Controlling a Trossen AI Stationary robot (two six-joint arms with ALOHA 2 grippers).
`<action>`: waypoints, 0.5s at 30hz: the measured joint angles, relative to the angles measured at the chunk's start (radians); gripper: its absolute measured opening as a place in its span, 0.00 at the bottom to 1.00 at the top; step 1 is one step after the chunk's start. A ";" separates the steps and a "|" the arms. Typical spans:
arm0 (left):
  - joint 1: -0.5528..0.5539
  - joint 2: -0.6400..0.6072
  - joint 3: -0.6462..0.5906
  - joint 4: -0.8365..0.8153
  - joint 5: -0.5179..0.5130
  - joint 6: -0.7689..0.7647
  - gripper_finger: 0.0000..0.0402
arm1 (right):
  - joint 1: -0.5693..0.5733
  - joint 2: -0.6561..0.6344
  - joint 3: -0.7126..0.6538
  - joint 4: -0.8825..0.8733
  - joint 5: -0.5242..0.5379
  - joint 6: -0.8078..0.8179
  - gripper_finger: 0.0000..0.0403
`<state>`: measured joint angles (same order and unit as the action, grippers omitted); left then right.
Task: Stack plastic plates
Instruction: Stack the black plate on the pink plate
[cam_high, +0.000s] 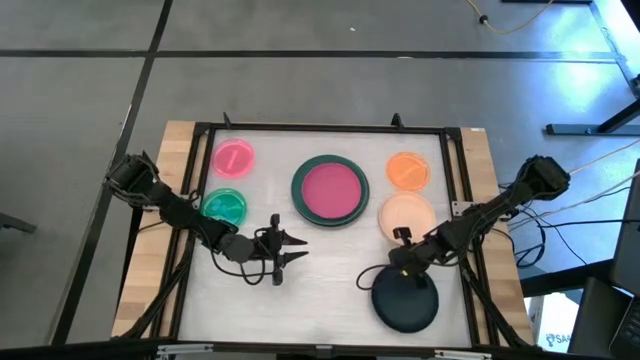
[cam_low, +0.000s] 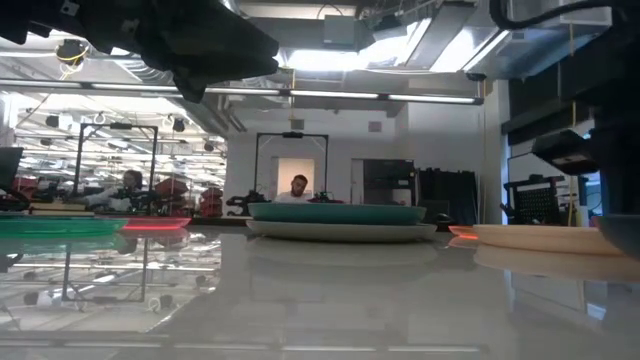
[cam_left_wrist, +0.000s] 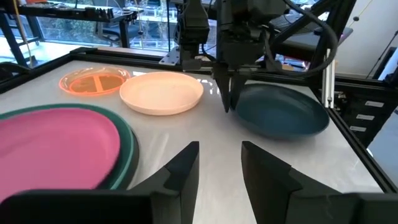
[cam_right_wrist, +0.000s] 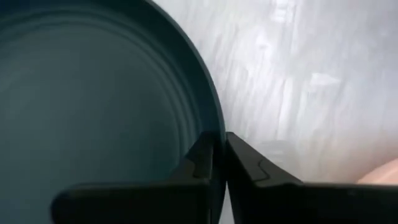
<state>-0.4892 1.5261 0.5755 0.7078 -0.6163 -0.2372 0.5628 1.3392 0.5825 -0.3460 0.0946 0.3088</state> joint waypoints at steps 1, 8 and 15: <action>0.000 0.000 0.000 0.000 0.000 0.000 0.28 | 0.000 0.001 0.012 -0.002 0.016 -0.002 0.04; 0.000 0.000 0.000 -0.003 0.000 -0.014 0.28 | -0.062 0.000 0.111 -0.024 0.079 -0.042 0.01; 0.000 0.000 0.000 -0.020 0.000 -0.019 0.28 | -0.203 0.000 0.190 -0.025 0.103 -0.185 0.02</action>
<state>-0.4892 1.5261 0.5758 0.6879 -0.6163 -0.2558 0.3601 1.3396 0.7723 -0.3712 0.1975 0.1242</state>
